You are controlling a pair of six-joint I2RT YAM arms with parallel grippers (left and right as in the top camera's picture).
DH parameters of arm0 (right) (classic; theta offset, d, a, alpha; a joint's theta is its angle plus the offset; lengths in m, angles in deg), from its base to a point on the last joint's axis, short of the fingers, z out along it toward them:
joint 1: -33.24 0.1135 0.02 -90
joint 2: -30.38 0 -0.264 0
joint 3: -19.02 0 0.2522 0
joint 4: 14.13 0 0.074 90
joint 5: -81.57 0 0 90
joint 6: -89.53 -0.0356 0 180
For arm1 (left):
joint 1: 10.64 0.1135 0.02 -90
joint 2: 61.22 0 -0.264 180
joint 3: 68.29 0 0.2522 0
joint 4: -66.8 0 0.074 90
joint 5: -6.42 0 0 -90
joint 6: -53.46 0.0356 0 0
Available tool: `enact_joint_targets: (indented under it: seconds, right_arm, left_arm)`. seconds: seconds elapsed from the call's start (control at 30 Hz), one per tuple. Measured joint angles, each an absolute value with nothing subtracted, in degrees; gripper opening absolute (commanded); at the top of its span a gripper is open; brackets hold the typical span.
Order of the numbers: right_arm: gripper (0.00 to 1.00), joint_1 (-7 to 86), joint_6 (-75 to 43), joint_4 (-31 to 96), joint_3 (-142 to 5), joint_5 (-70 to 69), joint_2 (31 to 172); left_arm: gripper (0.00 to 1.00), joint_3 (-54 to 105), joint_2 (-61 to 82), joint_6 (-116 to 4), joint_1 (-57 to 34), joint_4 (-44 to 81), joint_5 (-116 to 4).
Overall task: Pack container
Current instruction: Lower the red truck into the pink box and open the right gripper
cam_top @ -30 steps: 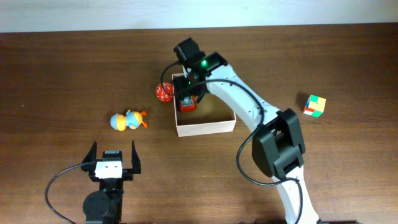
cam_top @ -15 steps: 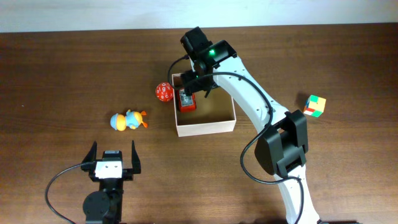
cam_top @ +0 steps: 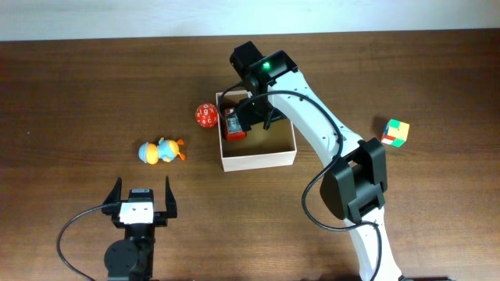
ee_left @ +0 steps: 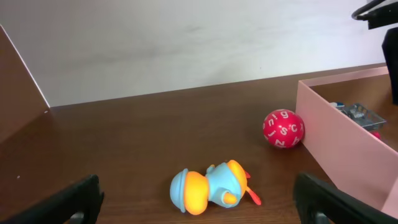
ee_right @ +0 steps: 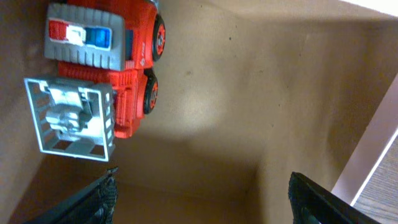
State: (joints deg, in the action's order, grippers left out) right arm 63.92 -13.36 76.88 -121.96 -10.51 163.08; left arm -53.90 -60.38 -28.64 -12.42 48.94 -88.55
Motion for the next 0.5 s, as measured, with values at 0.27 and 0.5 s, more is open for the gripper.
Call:
enact_joint_targets:
  seconds: [0.27,0.5]
  right_arm:
    - [0.83,64.11,-13.31,76.1,-116.95,-8.9,163.08]
    - [0.82,65.32,-13.33,73.3,-114.99,-8.42,163.08]
  left_arm:
    - [0.99,-53.9,-60.38,-28.62,-12.42,48.94,-88.55]
    - [0.99,-53.9,-60.38,-28.62,-12.42,48.94,-88.55]
